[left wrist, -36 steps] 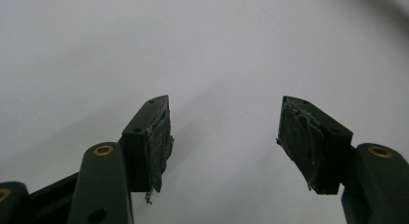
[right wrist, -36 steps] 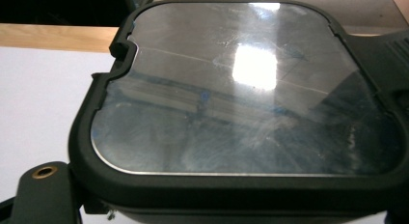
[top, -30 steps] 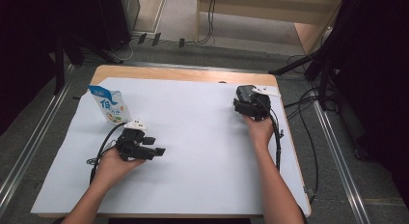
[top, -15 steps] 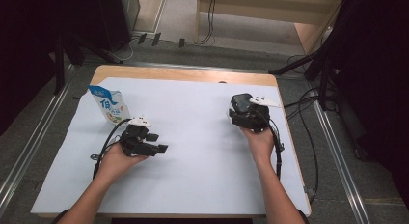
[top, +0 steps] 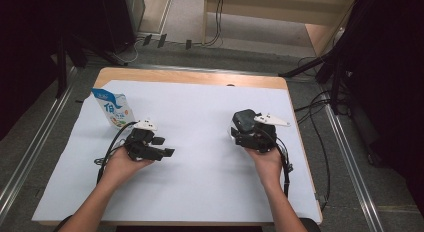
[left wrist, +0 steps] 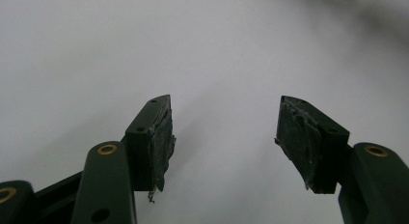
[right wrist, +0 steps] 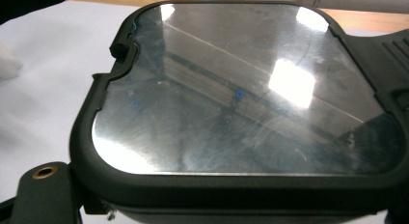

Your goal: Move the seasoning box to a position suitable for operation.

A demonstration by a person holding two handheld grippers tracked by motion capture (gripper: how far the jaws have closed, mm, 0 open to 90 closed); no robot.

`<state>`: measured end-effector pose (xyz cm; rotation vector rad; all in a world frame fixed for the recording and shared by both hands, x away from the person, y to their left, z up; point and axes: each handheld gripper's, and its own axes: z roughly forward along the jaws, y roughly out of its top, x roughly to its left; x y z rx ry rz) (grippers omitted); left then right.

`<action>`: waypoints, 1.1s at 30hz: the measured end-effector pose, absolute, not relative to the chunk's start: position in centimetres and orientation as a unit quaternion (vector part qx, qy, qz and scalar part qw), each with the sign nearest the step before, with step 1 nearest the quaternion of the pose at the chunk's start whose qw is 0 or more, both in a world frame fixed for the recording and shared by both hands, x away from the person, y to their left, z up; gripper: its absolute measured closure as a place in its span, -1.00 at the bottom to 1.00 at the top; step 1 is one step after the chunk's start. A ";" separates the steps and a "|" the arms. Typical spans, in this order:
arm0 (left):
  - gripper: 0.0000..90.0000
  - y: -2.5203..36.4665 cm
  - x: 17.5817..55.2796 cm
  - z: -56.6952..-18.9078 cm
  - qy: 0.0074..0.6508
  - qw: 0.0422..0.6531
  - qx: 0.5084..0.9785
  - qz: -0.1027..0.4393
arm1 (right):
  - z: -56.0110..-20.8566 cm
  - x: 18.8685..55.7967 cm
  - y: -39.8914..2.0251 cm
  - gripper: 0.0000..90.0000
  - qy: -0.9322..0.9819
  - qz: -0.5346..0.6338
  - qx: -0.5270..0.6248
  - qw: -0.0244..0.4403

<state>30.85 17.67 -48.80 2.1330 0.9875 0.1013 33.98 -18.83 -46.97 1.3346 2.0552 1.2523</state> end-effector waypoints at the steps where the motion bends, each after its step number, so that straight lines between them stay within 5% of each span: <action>1: -0.15 17.7 30.8 -48.8 0.387 0.383 0.838 0.041 | -47.0 33.8 -18.7 -0.65 0.736 0.446 0.472 0.193; 33: -0.15 19.6 28.7 -48.7 0.409 0.386 0.825 0.055 | -48.3 34.0 -11.6 -0.65 0.789 0.452 0.393 0.137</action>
